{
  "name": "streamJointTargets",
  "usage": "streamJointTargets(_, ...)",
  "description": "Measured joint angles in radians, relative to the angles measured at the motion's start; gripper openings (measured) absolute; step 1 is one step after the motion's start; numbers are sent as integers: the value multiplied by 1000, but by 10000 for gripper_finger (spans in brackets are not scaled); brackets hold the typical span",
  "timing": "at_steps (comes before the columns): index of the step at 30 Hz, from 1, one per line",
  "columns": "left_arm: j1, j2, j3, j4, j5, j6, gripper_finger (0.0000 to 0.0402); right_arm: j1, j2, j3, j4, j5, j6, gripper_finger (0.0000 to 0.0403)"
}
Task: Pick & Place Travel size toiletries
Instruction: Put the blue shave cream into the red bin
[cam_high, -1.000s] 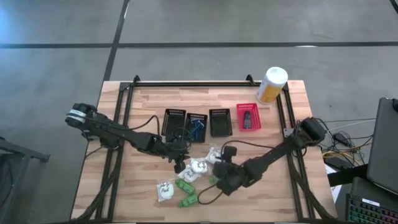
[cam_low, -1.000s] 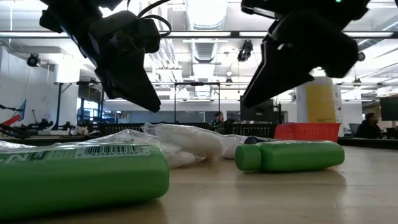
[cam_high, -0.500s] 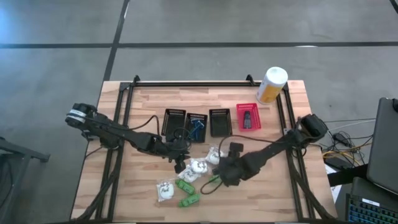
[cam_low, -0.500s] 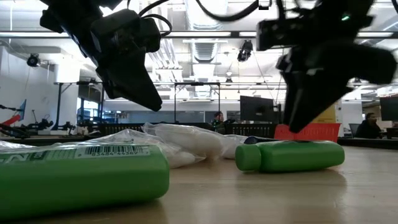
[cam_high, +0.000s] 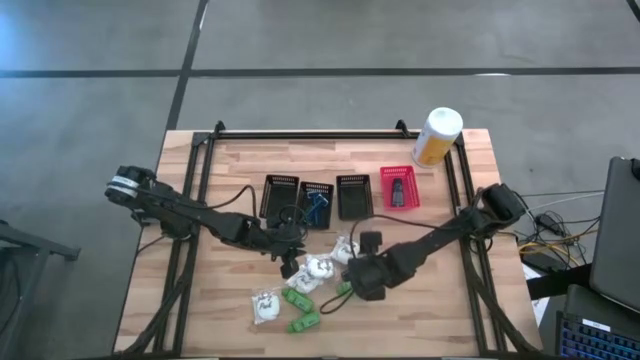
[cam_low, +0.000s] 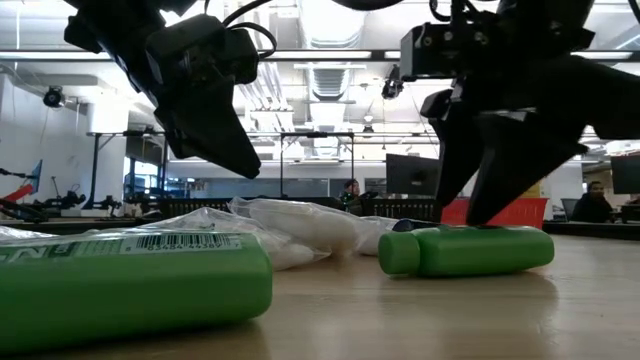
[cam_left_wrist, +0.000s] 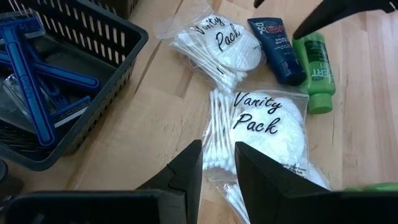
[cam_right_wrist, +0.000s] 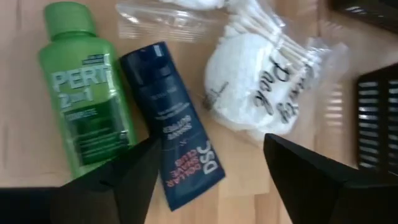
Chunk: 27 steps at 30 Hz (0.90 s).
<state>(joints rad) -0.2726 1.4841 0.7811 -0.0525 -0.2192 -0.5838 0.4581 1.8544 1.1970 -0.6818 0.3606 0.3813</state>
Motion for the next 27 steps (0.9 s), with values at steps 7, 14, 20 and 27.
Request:
streamJointTargets(7,0,0,0,0,0,0,99,-1,9,-7,68,-3,-51,308)
streamJointTargets(14,0,0,0,0,0,0,99,0,9,-22,97,-49,-51,284)
streamJointTargets(20,0,0,0,0,0,1,99,0,9,-34,121,-63,-49,247)
streamJointTargets(27,0,0,0,0,0,0,99,-1,9,-36,142,-101,-44,211)
